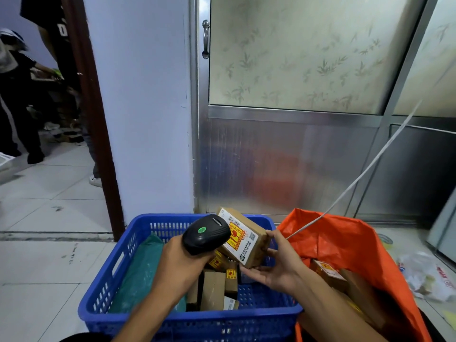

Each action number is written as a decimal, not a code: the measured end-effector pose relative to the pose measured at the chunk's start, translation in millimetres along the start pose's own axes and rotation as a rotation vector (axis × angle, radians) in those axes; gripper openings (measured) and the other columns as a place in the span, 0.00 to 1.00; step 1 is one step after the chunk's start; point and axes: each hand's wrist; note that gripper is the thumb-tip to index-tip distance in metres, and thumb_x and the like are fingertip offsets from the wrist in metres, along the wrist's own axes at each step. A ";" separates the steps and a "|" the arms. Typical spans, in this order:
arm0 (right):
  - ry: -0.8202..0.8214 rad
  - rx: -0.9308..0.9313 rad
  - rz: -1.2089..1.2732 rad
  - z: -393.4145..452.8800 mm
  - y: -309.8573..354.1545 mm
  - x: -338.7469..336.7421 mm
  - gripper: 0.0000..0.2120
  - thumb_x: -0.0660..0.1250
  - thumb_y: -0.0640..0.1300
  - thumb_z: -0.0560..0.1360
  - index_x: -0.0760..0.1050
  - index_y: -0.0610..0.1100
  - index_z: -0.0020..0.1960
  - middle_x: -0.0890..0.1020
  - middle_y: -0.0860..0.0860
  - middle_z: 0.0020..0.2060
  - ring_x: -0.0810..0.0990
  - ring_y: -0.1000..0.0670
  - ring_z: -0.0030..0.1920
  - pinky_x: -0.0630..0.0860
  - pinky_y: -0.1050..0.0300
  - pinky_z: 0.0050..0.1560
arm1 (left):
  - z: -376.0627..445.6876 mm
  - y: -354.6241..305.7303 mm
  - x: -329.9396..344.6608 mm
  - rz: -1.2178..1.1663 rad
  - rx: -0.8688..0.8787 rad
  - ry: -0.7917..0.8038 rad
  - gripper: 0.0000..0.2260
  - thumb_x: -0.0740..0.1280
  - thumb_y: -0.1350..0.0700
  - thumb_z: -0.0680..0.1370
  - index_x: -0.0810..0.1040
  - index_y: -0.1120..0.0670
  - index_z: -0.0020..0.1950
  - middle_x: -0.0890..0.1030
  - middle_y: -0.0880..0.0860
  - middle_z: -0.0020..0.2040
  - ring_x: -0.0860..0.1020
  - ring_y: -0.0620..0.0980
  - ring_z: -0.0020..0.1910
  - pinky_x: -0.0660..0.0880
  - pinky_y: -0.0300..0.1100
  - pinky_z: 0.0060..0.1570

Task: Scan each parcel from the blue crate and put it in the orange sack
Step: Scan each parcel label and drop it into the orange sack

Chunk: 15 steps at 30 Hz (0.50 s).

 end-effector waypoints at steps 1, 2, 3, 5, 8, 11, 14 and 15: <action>-0.004 0.002 0.000 -0.5 -0.7 -1.8 0.23 0.72 0.52 0.73 0.74 0.39 0.60 0.75 0.30 0.58 0.80 0.30 0.54 0.83 0.37 0.45 | -0.5 0.5 0.5 0.001 -0.001 0.000 0.09 0.80 0.58 0.69 0.85 0.49 0.47 0.86 0.50 0.38 0.83 0.44 0.41 0.77 0.40 0.39; -0.008 0.001 0.006 -1.0 -0.9 -3.7 0.22 0.72 0.52 0.73 0.74 0.38 0.60 0.75 0.30 0.58 0.80 0.30 0.55 0.83 0.37 0.43 | -0.1 1.2 1.4 0.003 0.000 0.001 0.09 0.80 0.58 0.69 0.85 0.49 0.47 0.86 0.50 0.38 0.83 0.45 0.41 0.76 0.39 0.38; -0.011 -0.002 0.012 -1.9 -0.9 -5.4 0.22 0.72 0.52 0.74 0.74 0.38 0.60 0.75 0.30 0.58 0.80 0.30 0.55 0.84 0.38 0.42 | 0.6 2.3 2.6 0.007 0.000 -0.002 0.09 0.80 0.57 0.69 0.86 0.50 0.47 0.86 0.51 0.37 0.83 0.45 0.40 0.75 0.39 0.37; -0.014 -0.012 0.015 -2.8 -0.6 -9.3 0.22 0.72 0.51 0.74 0.74 0.37 0.60 0.76 0.30 0.58 0.81 0.31 0.54 0.84 0.40 0.40 | 2.4 4.0 5.6 0.023 -0.003 0.002 0.08 0.80 0.55 0.69 0.86 0.51 0.46 0.86 0.51 0.36 0.83 0.45 0.40 0.76 0.41 0.37; -0.016 -0.023 0.012 -5.0 0.7 -15.2 0.24 0.73 0.51 0.73 0.74 0.37 0.61 0.77 0.30 0.58 0.81 0.32 0.54 0.84 0.42 0.40 | 3.2 4.8 10.3 0.043 -0.009 0.008 0.08 0.80 0.53 0.69 0.86 0.50 0.45 0.86 0.50 0.36 0.84 0.45 0.40 0.81 0.47 0.42; -0.022 -0.030 0.004 -9.6 3.3 -20.4 0.25 0.74 0.51 0.72 0.74 0.38 0.61 0.78 0.30 0.56 0.82 0.32 0.53 0.84 0.41 0.46 | 2.8 5.1 14.0 0.065 0.000 0.007 0.07 0.80 0.53 0.69 0.86 0.51 0.44 0.86 0.50 0.35 0.84 0.45 0.40 0.82 0.50 0.44; -0.048 -0.036 0.007 -12.0 5.3 -24.9 0.24 0.74 0.51 0.72 0.73 0.38 0.61 0.78 0.30 0.56 0.82 0.32 0.53 0.82 0.40 0.50 | 2.4 4.5 17.4 0.077 -0.005 0.021 0.06 0.79 0.55 0.70 0.86 0.52 0.45 0.86 0.52 0.36 0.84 0.47 0.40 0.82 0.52 0.45; -0.054 -0.039 0.008 -11.8 5.5 -25.8 0.25 0.74 0.51 0.72 0.73 0.39 0.62 0.78 0.30 0.56 0.82 0.32 0.53 0.82 0.39 0.50 | 2.0 3.9 18.0 0.084 -0.012 0.023 0.06 0.79 0.54 0.70 0.86 0.53 0.45 0.86 0.52 0.36 0.84 0.48 0.41 0.82 0.53 0.46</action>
Point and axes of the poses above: each hand's wrist, its own z-axis towards the middle knuckle, its own x-axis out of the palm, y = z × x
